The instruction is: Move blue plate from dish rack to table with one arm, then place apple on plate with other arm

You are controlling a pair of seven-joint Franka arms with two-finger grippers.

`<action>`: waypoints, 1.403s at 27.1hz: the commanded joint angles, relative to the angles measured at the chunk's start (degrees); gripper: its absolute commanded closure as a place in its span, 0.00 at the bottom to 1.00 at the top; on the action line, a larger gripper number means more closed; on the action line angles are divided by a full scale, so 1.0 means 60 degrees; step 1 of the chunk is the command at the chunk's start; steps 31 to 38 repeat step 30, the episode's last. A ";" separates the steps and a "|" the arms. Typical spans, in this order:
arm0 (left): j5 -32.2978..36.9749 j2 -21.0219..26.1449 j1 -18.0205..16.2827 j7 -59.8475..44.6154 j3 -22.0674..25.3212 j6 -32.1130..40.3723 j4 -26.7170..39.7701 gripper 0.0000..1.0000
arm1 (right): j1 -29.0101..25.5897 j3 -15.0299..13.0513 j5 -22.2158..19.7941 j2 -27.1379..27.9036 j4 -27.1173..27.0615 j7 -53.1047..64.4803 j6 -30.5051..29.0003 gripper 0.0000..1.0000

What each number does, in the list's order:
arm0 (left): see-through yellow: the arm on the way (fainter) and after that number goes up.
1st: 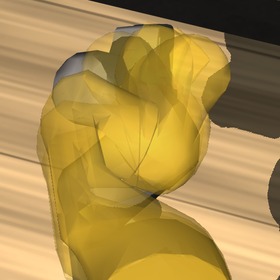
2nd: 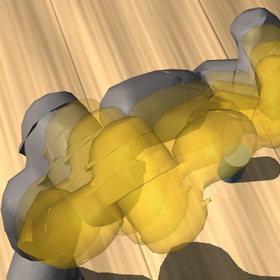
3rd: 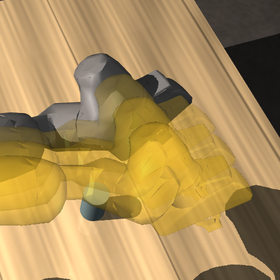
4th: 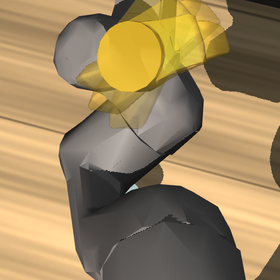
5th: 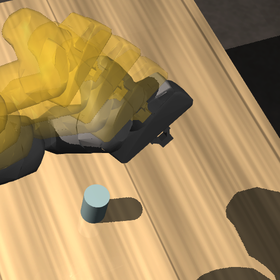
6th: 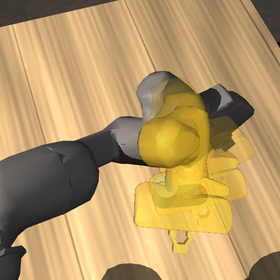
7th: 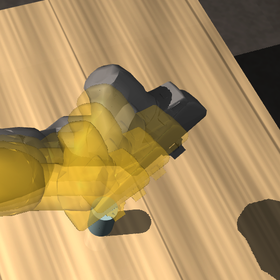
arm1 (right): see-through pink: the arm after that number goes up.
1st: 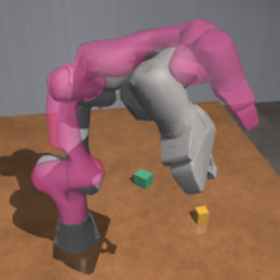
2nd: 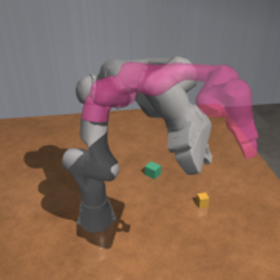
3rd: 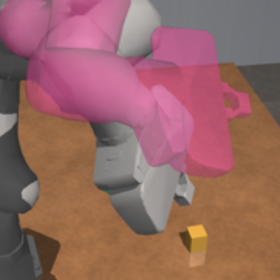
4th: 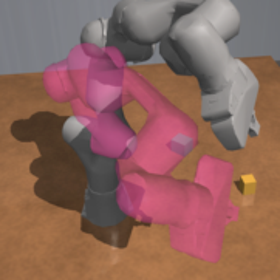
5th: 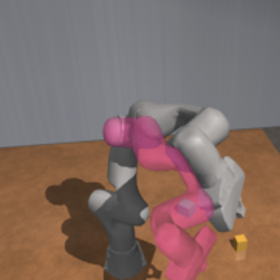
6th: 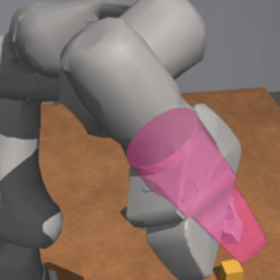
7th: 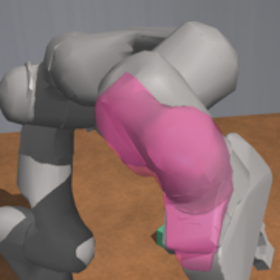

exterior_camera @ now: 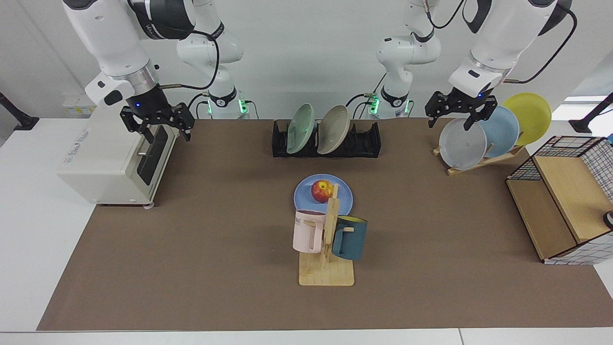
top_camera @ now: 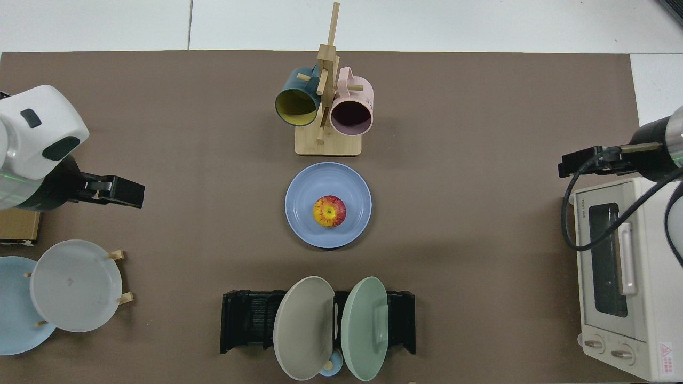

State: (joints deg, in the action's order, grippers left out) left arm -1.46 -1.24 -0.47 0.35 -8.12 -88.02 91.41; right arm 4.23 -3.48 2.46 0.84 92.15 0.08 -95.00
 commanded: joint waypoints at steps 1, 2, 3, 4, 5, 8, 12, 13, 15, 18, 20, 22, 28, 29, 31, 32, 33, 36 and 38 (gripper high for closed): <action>0.0053 -0.0013 -0.0024 -0.0074 -0.0010 0.0197 -0.0147 0.00 | -0.0237 0.0096 -0.0030 0.0211 -0.0226 0.0221 -0.0118 0.00; 0.0053 -0.0013 -0.0024 -0.0074 -0.0010 0.0197 -0.0147 0.00 | -0.0237 0.0096 -0.0044 0.0211 -0.0226 0.0221 -0.0118 0.00; 0.0053 -0.0013 -0.0024 -0.0074 -0.0010 0.0197 -0.0147 0.00 | -0.0237 0.0096 -0.0044 0.0197 -0.0211 0.0221 -0.0104 0.00; 0.0053 -0.0013 -0.0024 -0.0074 -0.0010 0.0197 -0.0147 0.00 | -0.0237 0.0096 -0.0059 0.0182 -0.0211 0.0207 -0.0104 0.00; 0.0053 -0.0013 -0.0024 -0.0088 -0.0010 0.0197 -0.0147 0.00 | -0.0223 0.0096 -0.0059 0.0167 -0.0197 0.0206 -0.0104 0.00; 0.0053 -0.0013 -0.0024 -0.0074 -0.0010 0.0197 -0.0147 0.00 | -0.0222 0.0096 -0.0044 0.0123 -0.0065 0.0163 -0.0118 0.00; 0.0053 -0.0013 -0.0024 -0.0074 -0.0010 0.0197 -0.0147 0.00 | -0.0179 0.0082 -0.0088 0.0109 -0.0035 0.0104 -0.0133 0.00; 0.0053 -0.0013 -0.0024 -0.0088 -0.0010 0.0197 -0.0147 0.00 | -0.0164 0.0082 -0.0117 0.0109 -0.0035 0.0104 -0.0148 0.00; 0.0053 -0.0013 -0.0024 -0.0074 -0.0010 0.0197 -0.0147 0.00 | -0.0149 0.0067 -0.0307 0.0109 -0.0021 0.0104 -0.0220 0.00; 0.0053 -0.0013 -0.0024 -0.0088 -0.0010 0.0197 -0.0147 0.00 | -0.0135 0.0096 -0.0717 0.0109 -0.0021 0.0104 -0.0338 0.00; 0.0053 -0.0013 -0.0024 -0.0074 -0.0010 0.0197 -0.0147 0.00 | -0.0164 0.0082 -0.0718 0.0109 -0.0006 0.0133 -0.0353 0.00; 0.0053 -0.0013 -0.0024 -0.0074 -0.0010 0.0197 -0.0147 0.00 | -0.0178 0.0096 -0.0675 0.0094 0.0023 0.0119 -0.0353 0.00; 0.0053 -0.0013 -0.0024 -0.0074 -0.0010 0.0197 -0.0147 0.00 | -0.0178 0.0096 -0.0557 0.0050 0.0111 0.0133 -0.0338 0.00; 0.0053 -0.0013 -0.0024 -0.0074 -0.0010 0.0197 -0.0147 0.00 | -0.0178 0.0096 -0.0557 0.0050 0.0111 0.0133 -0.0338 0.00; 0.0053 -0.0013 -0.0024 -0.0088 -0.0010 0.0197 -0.0147 0.00 | -0.0178 0.0096 -0.0572 0.0050 0.0111 0.0133 -0.0338 0.00; 0.0053 -0.0013 -0.0024 -0.0088 -0.0010 0.0197 -0.0147 0.00 | -0.0178 0.0096 -0.0572 0.0050 0.0111 0.0133 -0.0338 0.00; 0.0053 -0.0013 -0.0024 -0.0088 -0.0010 0.0197 -0.0147 0.00 | -0.0178 0.0096 -0.0572 0.0050 0.0111 0.0133 -0.0338 0.00; 0.0053 -0.0013 -0.0024 -0.0088 -0.0010 0.0197 -0.0147 0.00 | -0.0178 0.0096 -0.0572 0.0050 0.0111 0.0133 -0.0338 0.00; 0.0053 -0.0013 -0.0024 -0.0088 -0.0010 0.0197 -0.0147 0.00 | -0.0178 0.0096 -0.0572 0.0050 0.0111 0.0133 -0.0338 0.00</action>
